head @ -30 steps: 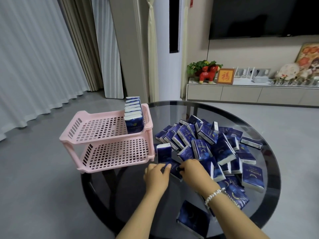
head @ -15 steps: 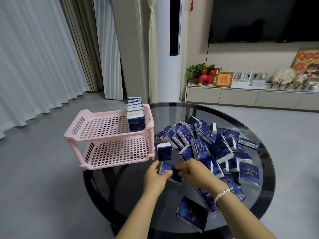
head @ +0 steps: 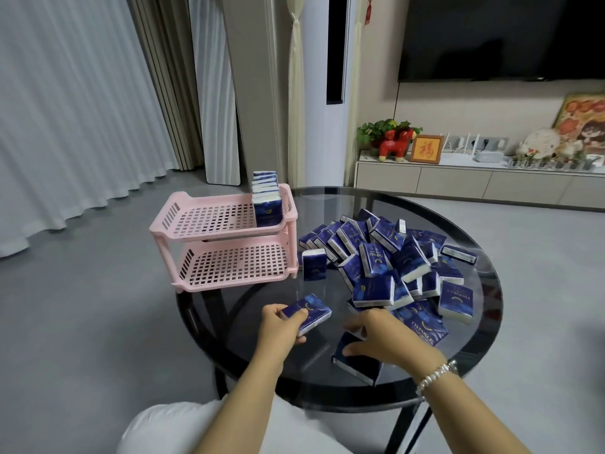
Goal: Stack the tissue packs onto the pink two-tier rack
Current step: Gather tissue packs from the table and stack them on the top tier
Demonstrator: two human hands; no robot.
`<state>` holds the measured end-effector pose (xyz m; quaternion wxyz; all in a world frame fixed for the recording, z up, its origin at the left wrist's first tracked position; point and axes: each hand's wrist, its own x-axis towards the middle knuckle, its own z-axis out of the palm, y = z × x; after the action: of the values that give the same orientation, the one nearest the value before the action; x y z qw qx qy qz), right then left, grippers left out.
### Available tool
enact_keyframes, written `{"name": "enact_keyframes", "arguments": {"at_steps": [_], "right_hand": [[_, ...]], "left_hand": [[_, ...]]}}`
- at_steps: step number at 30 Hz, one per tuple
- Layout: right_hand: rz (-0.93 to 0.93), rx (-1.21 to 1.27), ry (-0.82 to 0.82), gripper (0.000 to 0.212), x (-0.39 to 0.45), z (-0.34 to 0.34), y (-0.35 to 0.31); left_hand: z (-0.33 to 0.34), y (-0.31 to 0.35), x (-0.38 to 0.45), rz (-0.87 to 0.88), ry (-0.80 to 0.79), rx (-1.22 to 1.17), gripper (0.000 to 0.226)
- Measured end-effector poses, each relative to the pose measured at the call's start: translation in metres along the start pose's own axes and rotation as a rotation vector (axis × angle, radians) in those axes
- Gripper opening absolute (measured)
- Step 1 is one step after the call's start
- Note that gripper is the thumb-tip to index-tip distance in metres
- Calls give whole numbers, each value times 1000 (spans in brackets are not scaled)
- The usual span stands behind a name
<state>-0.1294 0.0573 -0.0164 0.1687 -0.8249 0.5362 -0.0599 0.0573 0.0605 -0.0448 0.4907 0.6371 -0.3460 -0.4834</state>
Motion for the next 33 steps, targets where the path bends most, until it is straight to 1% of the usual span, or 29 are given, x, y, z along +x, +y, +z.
{"name": "enact_keyframes", "arguments": {"at_steps": [3,6,9,10,13,14,16,18,20,22,26,27,30,33], "right_hand": [[16,18,-37,36,-4,9,0],[31,23,-13,34,-6,14,-1],[55,41,3,24,-7,16,-4],[71,80,6,22,-7,17,-5],[125,250,47,22,-8,19,-5],[159,322,77,27,-8,20,-3],[219,516,170,34,-7,21,0],[249,720,245,31,-7,20,2],[272,859,289,32,-6,19,6],[268,945,338,33,-7,14,8],[227,1119,439,26,-6,2,8],[215,1144,464,25,-5,-1,7],[200,1079,521,29,5,-4,10],[198,1052,553,27,14,-9,10]], "left_hand": [[-3,-3,-8,-19,-29,-36,26],[-5,-4,-17,-29,-53,-103,27],[-7,-5,-21,-47,-133,-167,38],[-7,-4,-22,-55,-164,-180,38],[-5,-2,-21,-63,-205,-227,35],[-3,-2,-20,-56,-203,-250,35],[0,-2,-19,-37,-189,-289,34],[3,-2,-17,-27,-174,-314,31],[6,-2,-15,-16,-161,-288,27],[10,-1,-13,12,-147,-209,26],[25,10,-14,67,-206,-177,25],[30,15,-14,77,-233,-192,23],[44,25,-14,81,-336,-265,19],[53,26,-8,109,-433,-233,28]]}}
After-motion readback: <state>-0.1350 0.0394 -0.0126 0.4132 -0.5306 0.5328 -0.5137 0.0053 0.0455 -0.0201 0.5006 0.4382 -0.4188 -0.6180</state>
